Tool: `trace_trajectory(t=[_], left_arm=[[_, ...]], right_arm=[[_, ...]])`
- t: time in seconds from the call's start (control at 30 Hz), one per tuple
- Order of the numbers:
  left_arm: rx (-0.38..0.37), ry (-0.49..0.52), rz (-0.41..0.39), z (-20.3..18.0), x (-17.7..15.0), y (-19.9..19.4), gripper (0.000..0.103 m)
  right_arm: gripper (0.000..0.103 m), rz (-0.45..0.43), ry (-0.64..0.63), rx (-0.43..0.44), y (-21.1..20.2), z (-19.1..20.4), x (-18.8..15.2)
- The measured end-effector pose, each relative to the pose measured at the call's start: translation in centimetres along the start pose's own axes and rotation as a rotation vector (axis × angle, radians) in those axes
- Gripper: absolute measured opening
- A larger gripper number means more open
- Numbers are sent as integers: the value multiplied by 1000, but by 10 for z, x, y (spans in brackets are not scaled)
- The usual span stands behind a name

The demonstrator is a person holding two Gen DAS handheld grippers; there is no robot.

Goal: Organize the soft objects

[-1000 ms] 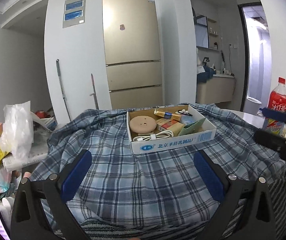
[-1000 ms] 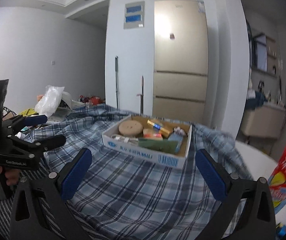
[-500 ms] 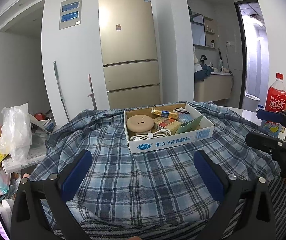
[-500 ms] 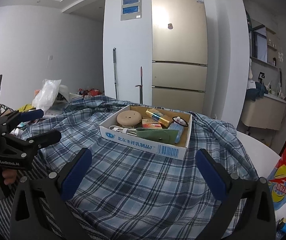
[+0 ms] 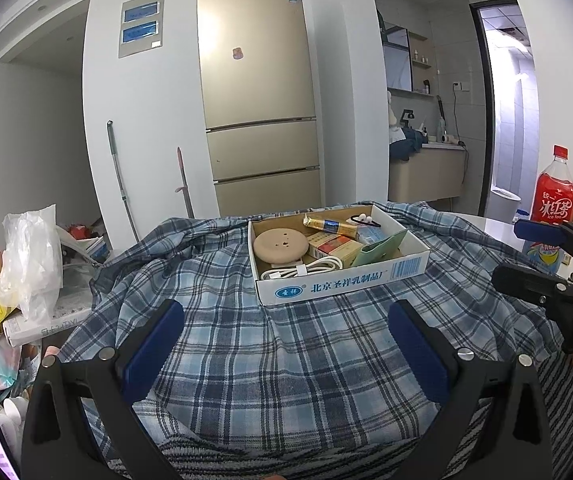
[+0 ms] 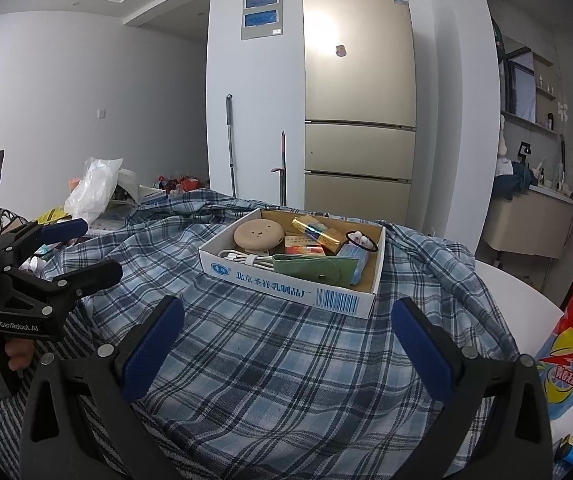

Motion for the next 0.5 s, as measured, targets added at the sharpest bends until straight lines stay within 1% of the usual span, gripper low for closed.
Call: trace_trajectory(t=[0.5], left_arm=[[2, 3, 2, 0, 0, 0, 103]], right_arm=[[103, -1, 9, 3, 1, -2, 0]])
Point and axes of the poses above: each gripper's, at about its wrist camera, not at the fingertips, and y roughly the way its jaws point, z to its left, x to its top, the point moved 8 cm from there along y, roughly the way its jaws point, and after that the axes turned 3 degrees about z, right-handed, at the moved point
